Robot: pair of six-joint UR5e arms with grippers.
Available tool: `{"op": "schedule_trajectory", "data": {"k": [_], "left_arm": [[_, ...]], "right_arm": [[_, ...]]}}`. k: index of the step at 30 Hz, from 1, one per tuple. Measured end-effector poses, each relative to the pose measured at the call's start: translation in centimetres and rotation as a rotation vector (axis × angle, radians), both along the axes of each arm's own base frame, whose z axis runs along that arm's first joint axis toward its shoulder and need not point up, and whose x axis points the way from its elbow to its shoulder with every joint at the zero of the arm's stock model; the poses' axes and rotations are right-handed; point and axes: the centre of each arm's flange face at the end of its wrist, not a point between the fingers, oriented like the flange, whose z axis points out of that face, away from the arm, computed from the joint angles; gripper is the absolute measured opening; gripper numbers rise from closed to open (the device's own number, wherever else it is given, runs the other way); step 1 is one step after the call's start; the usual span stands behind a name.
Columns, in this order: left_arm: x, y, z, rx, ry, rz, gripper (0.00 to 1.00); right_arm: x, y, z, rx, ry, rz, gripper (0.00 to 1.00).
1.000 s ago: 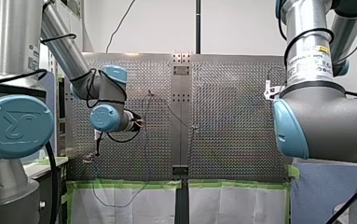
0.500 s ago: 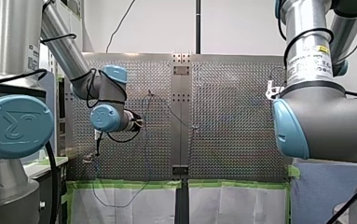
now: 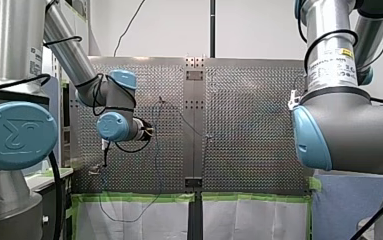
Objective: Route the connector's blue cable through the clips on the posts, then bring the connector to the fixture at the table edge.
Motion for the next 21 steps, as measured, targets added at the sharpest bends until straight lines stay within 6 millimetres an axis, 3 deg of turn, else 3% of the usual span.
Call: {"op": "schedule_trajectory", "data": {"k": [9,16,21], "left_arm": [[0.0,0.0,0.0,0.000,0.000,-0.002,1.00],[-0.1,0.0,0.0,0.000,0.003,-0.001,1.00],[-0.3,0.0,-0.1,-0.006,0.011,0.000,1.00]], "right_arm": [[1.0,2.3,1.6,-0.060,0.015,-0.044,1.00],[4.0,4.9,3.1,-0.108,0.029,-0.047,1.00],[6.0,7.2,2.8,-0.085,0.041,-0.047,1.00]]}}
